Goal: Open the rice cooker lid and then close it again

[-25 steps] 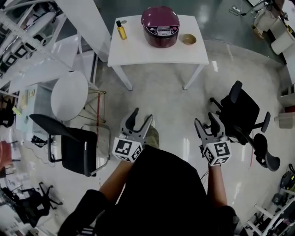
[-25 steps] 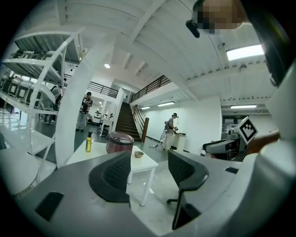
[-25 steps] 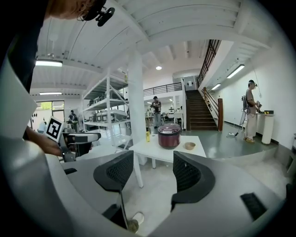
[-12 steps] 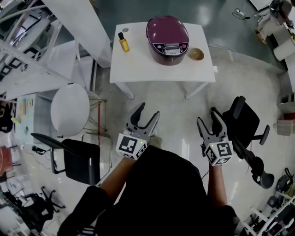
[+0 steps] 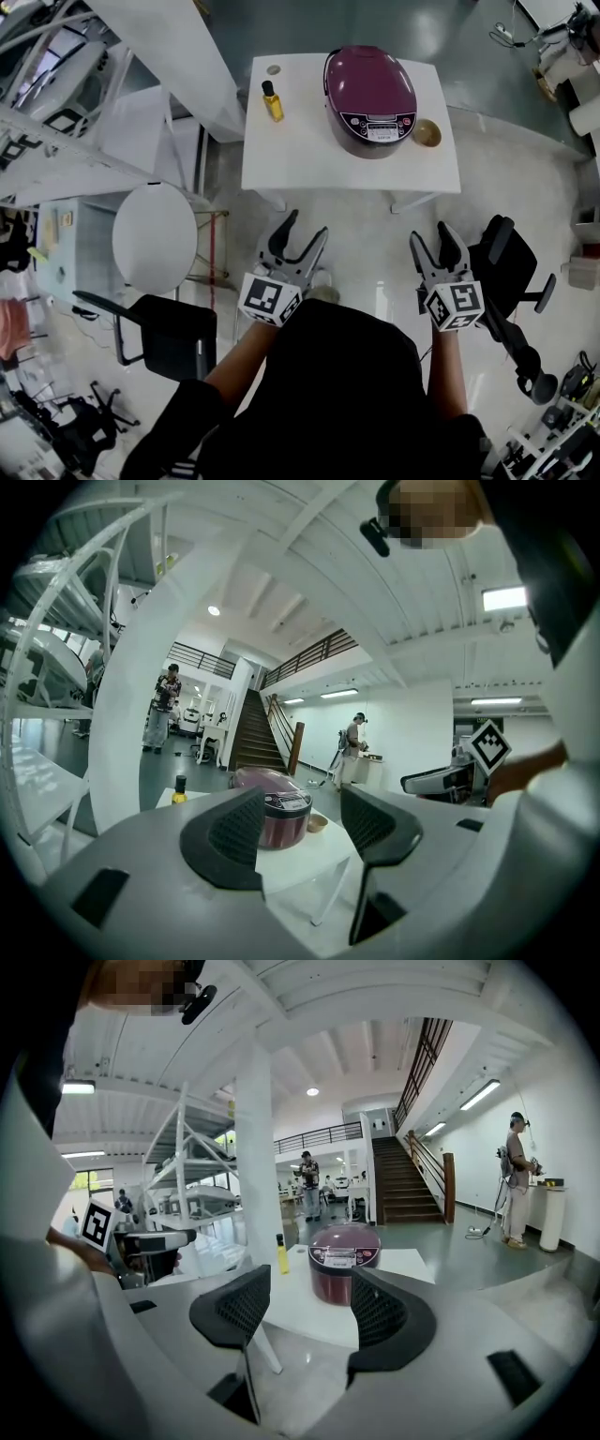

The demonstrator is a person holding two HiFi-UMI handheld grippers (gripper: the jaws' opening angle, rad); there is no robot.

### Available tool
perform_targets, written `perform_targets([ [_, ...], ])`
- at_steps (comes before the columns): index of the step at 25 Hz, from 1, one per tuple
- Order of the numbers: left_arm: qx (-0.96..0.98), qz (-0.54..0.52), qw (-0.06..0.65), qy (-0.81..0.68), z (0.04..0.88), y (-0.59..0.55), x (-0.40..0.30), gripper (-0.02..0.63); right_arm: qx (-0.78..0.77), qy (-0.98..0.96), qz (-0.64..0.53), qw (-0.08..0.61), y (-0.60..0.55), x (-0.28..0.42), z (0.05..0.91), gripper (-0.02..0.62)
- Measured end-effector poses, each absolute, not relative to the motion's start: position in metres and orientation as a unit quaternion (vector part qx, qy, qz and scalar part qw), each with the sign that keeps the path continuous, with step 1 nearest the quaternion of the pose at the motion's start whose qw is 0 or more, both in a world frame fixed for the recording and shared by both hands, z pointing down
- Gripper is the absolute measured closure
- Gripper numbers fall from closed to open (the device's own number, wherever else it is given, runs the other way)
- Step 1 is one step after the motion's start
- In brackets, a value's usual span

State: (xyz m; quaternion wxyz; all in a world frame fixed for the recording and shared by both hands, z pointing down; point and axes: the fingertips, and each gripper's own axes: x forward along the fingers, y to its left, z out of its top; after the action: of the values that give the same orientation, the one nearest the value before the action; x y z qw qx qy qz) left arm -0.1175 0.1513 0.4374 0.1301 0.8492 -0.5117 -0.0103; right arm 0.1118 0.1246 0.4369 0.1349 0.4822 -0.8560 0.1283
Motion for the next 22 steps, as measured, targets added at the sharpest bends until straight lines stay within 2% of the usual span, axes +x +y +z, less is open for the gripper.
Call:
perform_targets([
  [11,0.85,-0.023,0.143,-0.506,0.445,0.122,-0.14,0.373,0.516,-0.837,0.12,0.137,0.099,0.099,0.439,0.359],
  [22,0.831,-0.021,0.146,-0.536,0.453,0.107,-0.146,0.373,0.469,-0.864,0.121,0.139,0.064,0.081,0.451,0.359],
])
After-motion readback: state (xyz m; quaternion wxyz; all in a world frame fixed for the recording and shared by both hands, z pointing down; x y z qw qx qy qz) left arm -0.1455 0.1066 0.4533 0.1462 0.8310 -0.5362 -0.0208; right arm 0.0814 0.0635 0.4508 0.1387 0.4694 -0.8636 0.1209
